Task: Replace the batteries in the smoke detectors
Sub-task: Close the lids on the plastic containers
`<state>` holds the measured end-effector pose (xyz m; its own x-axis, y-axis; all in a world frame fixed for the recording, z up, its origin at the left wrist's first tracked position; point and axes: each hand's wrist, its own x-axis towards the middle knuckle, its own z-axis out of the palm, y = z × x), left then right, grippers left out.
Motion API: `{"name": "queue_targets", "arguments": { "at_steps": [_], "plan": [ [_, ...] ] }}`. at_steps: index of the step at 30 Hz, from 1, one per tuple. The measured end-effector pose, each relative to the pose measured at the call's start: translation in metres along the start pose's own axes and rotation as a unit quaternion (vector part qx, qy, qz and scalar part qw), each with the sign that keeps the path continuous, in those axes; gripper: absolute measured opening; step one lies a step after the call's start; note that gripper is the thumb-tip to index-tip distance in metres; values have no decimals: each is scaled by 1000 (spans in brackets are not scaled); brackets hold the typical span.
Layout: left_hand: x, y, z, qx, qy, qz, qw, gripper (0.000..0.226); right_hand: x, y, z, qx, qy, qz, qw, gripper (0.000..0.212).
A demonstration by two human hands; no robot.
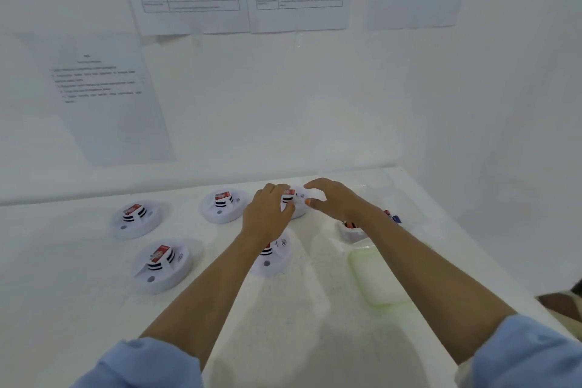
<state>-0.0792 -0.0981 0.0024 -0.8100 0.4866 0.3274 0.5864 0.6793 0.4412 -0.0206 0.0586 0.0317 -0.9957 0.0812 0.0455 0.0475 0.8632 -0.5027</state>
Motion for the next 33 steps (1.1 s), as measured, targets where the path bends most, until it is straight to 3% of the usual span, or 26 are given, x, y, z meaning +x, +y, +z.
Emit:
{"name": "queue_targets", "arguments": {
  "at_steps": [10, 15, 23, 26, 29, 33],
  "plan": [
    [-46, 75, 42, -17, 12, -2, 1000, 39, -65, 73, -33, 15, 8, -30, 999, 36],
    [-76, 91, 61, -44, -30, 28, 998, 36, -100, 106, -33, 45, 69, -88, 993, 30],
    [-91, 80, 61, -11, -126, 40, 991, 49, -127, 155, -29, 33, 114, -80, 990, 56],
    [-91, 77, 58, -17, -135, 44, 990, 53, -133, 163, -38, -6, 79, -59, 995, 59],
    [-89, 72, 56, -41, -148, 44, 987, 54, -138, 172, -45, -53, -8, -47, 997, 62],
    [-87, 68, 51, -64, -179, 40, 981, 47, -142, 176, -53, -51, -78, -34, 995, 67]
  ]
}}
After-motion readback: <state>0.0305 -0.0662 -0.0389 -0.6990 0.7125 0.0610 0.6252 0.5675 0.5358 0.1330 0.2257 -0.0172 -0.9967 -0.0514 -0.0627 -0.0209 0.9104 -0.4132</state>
